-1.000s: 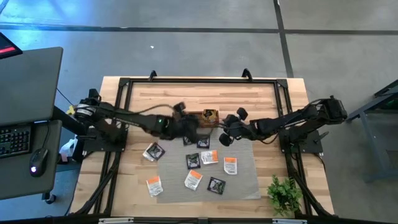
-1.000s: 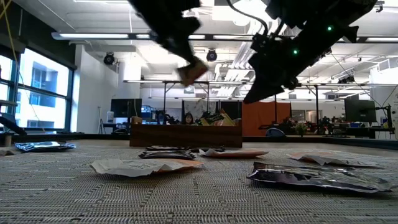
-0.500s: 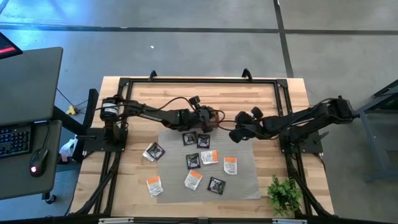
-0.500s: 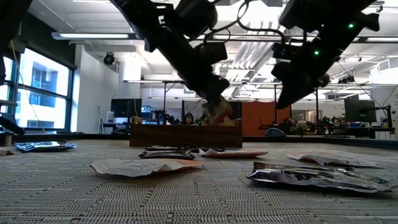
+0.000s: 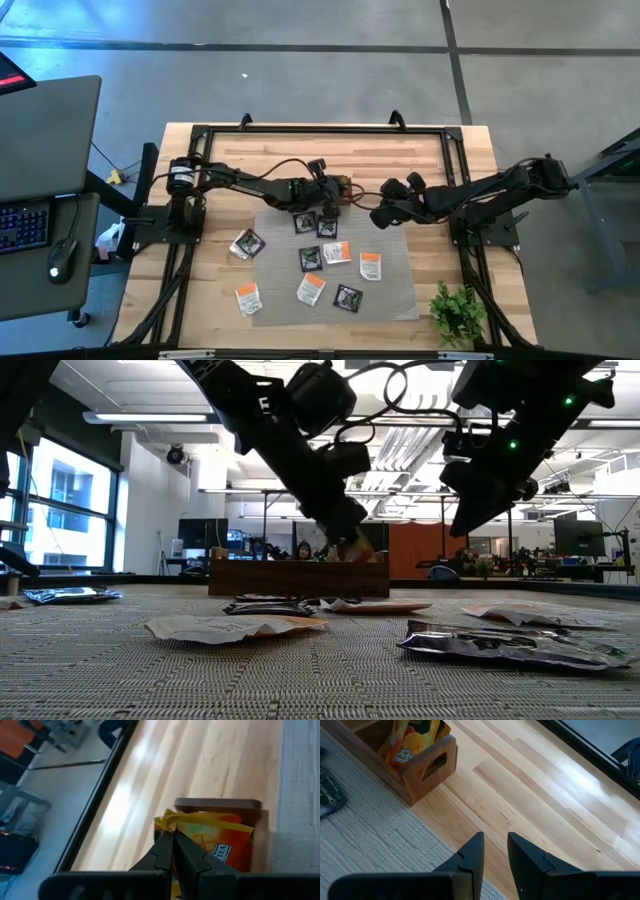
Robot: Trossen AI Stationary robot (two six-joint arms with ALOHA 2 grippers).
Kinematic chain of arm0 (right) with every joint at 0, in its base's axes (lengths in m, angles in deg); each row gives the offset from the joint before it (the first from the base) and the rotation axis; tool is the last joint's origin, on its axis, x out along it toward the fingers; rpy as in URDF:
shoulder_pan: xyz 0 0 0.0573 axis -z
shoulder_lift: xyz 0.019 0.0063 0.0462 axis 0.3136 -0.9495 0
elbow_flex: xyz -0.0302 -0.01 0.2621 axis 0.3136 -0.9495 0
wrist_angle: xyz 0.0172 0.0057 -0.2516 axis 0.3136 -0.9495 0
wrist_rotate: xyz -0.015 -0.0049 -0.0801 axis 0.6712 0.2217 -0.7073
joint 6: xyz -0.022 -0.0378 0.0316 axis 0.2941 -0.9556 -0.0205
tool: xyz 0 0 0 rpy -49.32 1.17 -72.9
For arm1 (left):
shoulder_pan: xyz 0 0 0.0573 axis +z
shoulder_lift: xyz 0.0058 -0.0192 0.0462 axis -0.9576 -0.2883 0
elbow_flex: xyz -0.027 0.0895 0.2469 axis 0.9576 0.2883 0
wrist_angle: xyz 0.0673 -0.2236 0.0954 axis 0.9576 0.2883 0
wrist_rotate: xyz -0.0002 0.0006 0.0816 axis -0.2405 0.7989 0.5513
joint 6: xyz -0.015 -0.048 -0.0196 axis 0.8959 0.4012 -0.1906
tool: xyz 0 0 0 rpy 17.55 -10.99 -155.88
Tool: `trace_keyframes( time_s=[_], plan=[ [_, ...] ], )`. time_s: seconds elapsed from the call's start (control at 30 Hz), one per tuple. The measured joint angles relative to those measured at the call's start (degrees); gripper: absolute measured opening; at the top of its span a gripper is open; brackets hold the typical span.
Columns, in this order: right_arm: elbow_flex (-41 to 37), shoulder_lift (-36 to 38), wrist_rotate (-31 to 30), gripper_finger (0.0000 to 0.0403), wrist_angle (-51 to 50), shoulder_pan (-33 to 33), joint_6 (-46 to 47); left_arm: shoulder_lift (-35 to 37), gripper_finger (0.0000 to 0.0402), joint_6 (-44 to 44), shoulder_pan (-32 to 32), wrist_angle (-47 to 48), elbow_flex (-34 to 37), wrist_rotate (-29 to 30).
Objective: Pick & Place Tea
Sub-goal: Put the orange tea bag into the right section of the wooden organizer, then put the violet tea bag into the left section of the wooden organizer
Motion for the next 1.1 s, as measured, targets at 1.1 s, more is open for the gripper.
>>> trace_keyframes(
  time_s=[1.1],
  plan=[
    [0.0,0.0,2.4,0.0083,12.8,0.0,-7.1,15.9,0.0094,17.2,-0.1,52.1,-12.7,6.7]
  ],
)
